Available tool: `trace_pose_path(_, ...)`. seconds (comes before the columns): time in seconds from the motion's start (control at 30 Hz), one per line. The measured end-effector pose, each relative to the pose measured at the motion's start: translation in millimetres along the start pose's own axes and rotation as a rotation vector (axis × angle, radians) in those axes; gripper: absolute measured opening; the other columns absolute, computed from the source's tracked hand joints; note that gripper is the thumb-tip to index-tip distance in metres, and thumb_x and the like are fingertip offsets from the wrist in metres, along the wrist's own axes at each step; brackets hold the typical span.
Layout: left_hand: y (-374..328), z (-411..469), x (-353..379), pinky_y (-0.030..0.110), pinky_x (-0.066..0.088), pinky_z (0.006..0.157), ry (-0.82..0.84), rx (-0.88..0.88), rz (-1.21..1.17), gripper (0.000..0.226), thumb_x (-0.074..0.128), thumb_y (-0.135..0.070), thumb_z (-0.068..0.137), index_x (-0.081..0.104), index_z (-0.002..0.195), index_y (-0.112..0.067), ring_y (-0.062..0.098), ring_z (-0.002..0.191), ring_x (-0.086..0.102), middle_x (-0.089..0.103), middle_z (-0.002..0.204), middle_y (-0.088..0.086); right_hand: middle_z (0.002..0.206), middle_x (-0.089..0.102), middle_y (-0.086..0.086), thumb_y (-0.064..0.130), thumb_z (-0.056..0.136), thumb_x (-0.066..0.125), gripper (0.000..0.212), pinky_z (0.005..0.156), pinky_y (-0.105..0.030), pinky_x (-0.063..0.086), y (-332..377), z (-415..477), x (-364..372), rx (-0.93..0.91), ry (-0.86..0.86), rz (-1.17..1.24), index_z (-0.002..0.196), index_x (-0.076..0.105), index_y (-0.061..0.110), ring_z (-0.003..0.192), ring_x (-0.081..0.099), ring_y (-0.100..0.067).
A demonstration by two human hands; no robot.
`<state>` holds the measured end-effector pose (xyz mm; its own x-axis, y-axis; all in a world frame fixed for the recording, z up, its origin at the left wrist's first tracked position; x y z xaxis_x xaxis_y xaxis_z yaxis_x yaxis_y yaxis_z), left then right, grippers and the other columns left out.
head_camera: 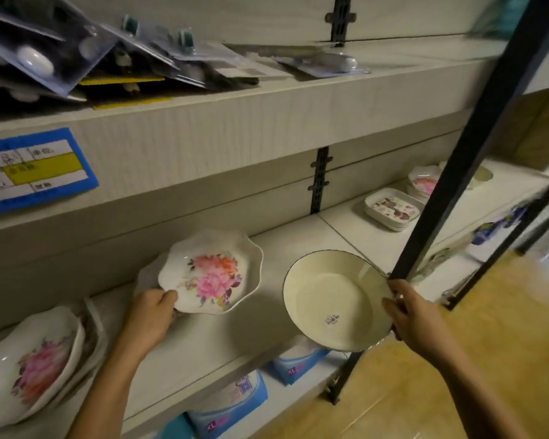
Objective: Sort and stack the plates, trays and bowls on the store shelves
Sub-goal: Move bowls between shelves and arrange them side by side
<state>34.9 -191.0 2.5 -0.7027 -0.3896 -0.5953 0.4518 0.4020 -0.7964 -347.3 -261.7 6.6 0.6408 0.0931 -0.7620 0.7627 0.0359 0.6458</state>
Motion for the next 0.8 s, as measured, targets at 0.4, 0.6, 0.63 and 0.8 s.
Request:
trace_pose_path(0.4, -87, -90, 143, 0.030, 0.035, 0.060, 0.209, 0.041, 0.040, 0.033, 0.046, -0.013, 0.091, 0.054, 0.058, -0.008, 0.019, 0.059, 0.048, 0.052, 0.058, 0.004, 0.063, 0.063, -0.009, 0.014, 0.095, 0.045, 0.016, 0.050, -0.029, 0.040, -133, -8, -122, 0.042, -0.043, 0.105, 0.109, 0.052, 0.015, 0.047, 0.049, -0.015)
trace_pose_path(0.6, -139, -123, 227, 0.030, 0.036, 0.059, 0.260, 0.056, 0.005, 0.038, 0.049, -0.028, 0.083, 0.060, 0.063, 0.003, 0.020, 0.055, 0.046, 0.050, 0.051, 0.002, 0.059, 0.058, -0.010, 0.013, 0.095, 0.045, 0.015, 0.048, -0.029, 0.037, -218, -4, -185, 0.110, -0.084, 0.141, 0.107, 0.051, 0.017, 0.047, 0.045, -0.015)
trace_pose_path(0.63, -146, -128, 242, 0.030, 0.035, 0.057, 0.264, 0.061, 0.016, 0.035, 0.050, -0.023, 0.086, 0.056, 0.058, -0.002, 0.019, 0.053, 0.044, 0.049, 0.048, -0.001, 0.060, 0.059, -0.010, 0.013, 0.095, 0.045, 0.015, 0.047, -0.028, 0.038, -230, -3, -196, 0.119, -0.093, 0.136, 0.108, 0.050, 0.017, 0.047, 0.046, -0.016)
trace_pose_path(0.8, -187, -142, 311, 0.029, 0.032, 0.056, 0.294, 0.094, 0.071, 0.038, 0.047, -0.013, 0.090, 0.049, 0.053, -0.010, 0.019, 0.051, 0.041, 0.045, 0.045, -0.002, 0.059, 0.060, -0.010, 0.013, 0.095, 0.045, 0.017, 0.047, -0.028, 0.039, -284, 8, -250, 0.155, -0.136, 0.079, 0.111, 0.051, 0.015, 0.047, 0.047, -0.017)
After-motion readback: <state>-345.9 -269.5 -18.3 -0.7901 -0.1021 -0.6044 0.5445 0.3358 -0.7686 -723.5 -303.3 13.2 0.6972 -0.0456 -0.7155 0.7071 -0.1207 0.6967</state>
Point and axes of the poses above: each hand's wrist, its own z-axis towards the middle knuckle, its own x-axis out of the palm, y = z × x, the point moved 5 cm from there along z, towards the middle knuckle
